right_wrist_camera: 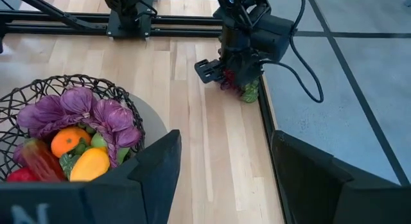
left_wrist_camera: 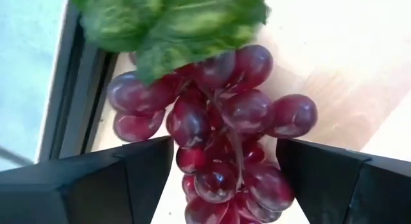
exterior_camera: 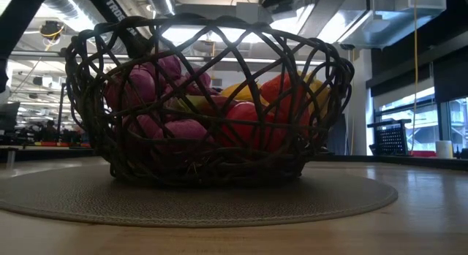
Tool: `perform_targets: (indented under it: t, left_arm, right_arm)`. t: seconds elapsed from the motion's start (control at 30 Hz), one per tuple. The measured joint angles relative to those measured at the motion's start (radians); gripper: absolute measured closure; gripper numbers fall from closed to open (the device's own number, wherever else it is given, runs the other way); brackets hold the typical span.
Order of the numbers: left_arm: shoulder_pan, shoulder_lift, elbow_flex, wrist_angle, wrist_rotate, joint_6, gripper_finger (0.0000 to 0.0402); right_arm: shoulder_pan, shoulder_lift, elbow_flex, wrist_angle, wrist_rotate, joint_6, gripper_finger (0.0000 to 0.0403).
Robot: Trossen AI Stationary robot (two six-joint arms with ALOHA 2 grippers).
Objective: Build produce basket
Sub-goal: Put the red grapes into the mesh basket
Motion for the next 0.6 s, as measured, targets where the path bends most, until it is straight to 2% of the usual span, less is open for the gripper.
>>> perform_targets:
  t: [0.1,0.23,0.6]
  left_arm:
    - [-0.020,0.000,0.000,0.003,-0.033,-0.007,0.0144]
    - [-0.035,0.000,0.000,0.015,-0.034,-0.004,0.0181]
    - [-0.056,-0.018,0.000,0.008,-0.036,-0.010,0.0359]
  right_arm:
    - [0.000,0.000,0.000,0.000,0.000,0.000,0.0166]
    - [0.000,0.000,0.000,0.000,0.000,0.000,0.0166]
    - [0.000,0.000,0.000,-0.007,0.000,0.000,0.0166]
